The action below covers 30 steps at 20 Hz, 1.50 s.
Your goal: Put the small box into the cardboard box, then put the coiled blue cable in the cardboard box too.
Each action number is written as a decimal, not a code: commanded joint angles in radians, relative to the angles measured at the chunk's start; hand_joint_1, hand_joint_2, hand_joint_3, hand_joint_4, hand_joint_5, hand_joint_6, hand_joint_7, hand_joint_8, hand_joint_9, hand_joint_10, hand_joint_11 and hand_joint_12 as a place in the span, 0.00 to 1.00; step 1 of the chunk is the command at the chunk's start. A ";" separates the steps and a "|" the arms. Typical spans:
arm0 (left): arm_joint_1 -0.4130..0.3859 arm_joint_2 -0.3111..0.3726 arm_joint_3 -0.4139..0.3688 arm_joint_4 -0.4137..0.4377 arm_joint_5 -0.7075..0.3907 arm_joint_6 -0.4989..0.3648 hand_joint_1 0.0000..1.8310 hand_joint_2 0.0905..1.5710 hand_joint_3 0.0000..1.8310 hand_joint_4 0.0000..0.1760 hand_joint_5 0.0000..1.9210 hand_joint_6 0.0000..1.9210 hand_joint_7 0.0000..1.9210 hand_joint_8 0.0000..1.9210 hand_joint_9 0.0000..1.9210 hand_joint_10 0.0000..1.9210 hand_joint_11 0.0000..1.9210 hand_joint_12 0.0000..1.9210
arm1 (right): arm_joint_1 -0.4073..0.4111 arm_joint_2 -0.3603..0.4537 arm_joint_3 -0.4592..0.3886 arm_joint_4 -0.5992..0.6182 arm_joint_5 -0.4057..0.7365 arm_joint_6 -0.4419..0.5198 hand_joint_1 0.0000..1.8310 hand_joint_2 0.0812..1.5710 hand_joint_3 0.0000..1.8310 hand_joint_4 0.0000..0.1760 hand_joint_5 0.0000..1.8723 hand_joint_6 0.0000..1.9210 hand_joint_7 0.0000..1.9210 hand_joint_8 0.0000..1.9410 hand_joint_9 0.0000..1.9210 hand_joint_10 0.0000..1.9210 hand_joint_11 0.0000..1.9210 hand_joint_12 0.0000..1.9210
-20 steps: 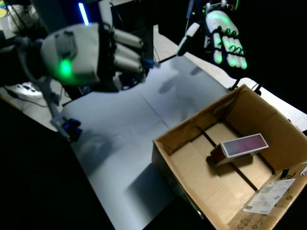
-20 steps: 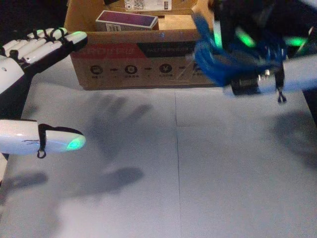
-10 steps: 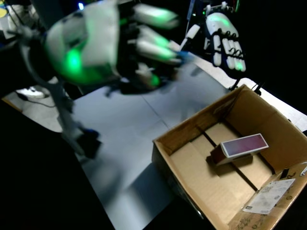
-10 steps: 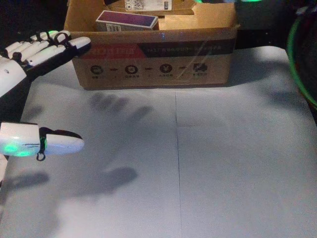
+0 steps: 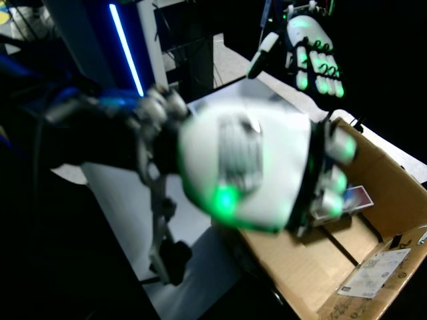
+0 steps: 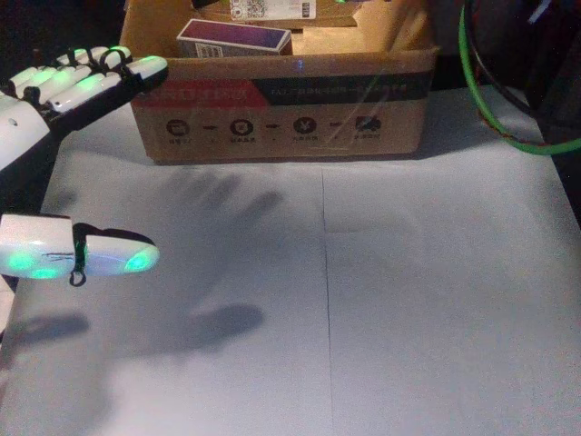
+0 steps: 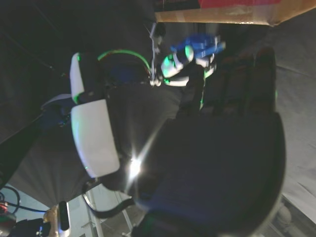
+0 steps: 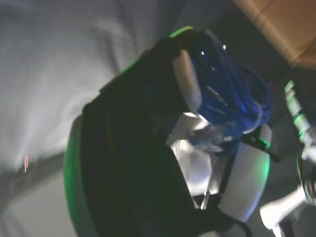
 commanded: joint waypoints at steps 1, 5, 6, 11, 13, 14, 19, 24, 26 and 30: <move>-0.012 0.001 0.004 -0.006 -0.122 -0.006 0.31 0.52 0.00 1.00 0.03 0.00 0.00 0.00 0.00 0.00 0.00 0.00 | 0.021 0.001 0.001 0.023 0.123 -0.004 0.19 0.58 0.00 1.00 0.01 0.00 0.01 0.00 0.01 0.01 0.00 0.02; -0.012 0.000 0.004 -0.006 -0.121 -0.009 0.30 0.52 0.00 1.00 0.03 0.00 0.00 0.00 0.00 0.00 0.00 0.00 | 0.024 0.014 -0.025 0.023 0.128 -0.031 0.20 0.54 0.00 1.00 0.00 0.00 0.00 0.00 0.00 0.00 0.00 0.00; -0.012 0.000 0.004 -0.007 -0.124 -0.010 0.31 0.52 0.00 1.00 0.03 0.00 0.00 0.00 0.00 0.00 0.00 0.00 | 0.024 0.028 -0.040 0.023 0.140 -0.032 0.19 0.54 0.00 1.00 0.00 0.00 0.00 0.00 0.00 0.00 0.00 0.00; -0.011 0.013 -0.004 -0.019 -0.159 -0.010 0.34 0.53 0.00 1.00 0.02 0.00 0.00 0.00 0.00 0.00 0.00 0.00 | 0.000 0.198 -0.226 0.033 0.303 -0.032 0.27 0.55 0.00 1.00 0.00 0.00 0.00 0.00 0.00 0.00 0.00 0.00; -0.007 0.022 -0.011 -0.029 -0.181 -0.010 0.31 0.53 0.00 1.00 0.02 0.00 0.00 0.00 0.00 0.00 0.00 0.00 | -0.095 0.298 -0.335 0.095 0.456 -0.032 0.26 0.56 0.00 1.00 0.00 0.00 0.00 0.00 0.00 0.00 0.00 0.00; -0.002 0.027 -0.014 -0.036 -0.192 -0.010 0.30 0.53 0.00 1.00 0.02 0.00 0.00 0.00 0.00 0.00 0.00 0.00 | -0.155 0.337 -0.375 0.135 0.529 -0.032 0.25 0.56 0.00 1.00 0.00 0.00 0.00 0.00 0.00 0.00 0.00 0.00; 0.089 0.070 -0.053 -0.105 -0.317 -0.009 0.33 0.50 0.00 1.00 0.02 0.00 0.00 0.00 0.00 0.00 0.00 0.00 | -0.451 0.489 -0.555 0.283 0.864 -0.032 0.26 0.54 0.00 1.00 0.00 0.00 0.00 0.00 0.00 0.00 0.00 0.00; 0.290 0.110 -0.116 -0.220 -0.509 -0.009 0.33 0.50 0.00 1.00 0.02 0.00 0.00 0.00 0.00 0.00 0.00 0.00 | -0.802 0.561 -0.683 0.458 1.073 -0.032 0.21 0.55 0.00 1.00 0.00 0.00 0.00 0.00 0.00 0.00 0.00 0.00; 0.339 0.113 -0.132 -0.253 -0.555 -0.009 0.32 0.50 0.00 0.93 0.02 0.00 0.00 0.00 0.00 0.00 0.00 0.00 | -0.873 0.580 -0.716 0.488 1.096 -0.032 0.19 0.56 0.01 1.00 0.00 0.00 0.00 0.00 0.00 0.00 0.00 0.00; 0.380 0.112 -0.147 -0.286 -0.586 -0.009 0.33 0.51 0.00 1.00 0.03 0.00 0.00 0.00 0.00 0.00 0.00 0.00 | -0.928 0.590 -0.743 0.518 1.096 -0.032 0.29 0.53 0.00 1.00 0.00 0.00 0.00 0.00 0.00 0.00 0.00 0.00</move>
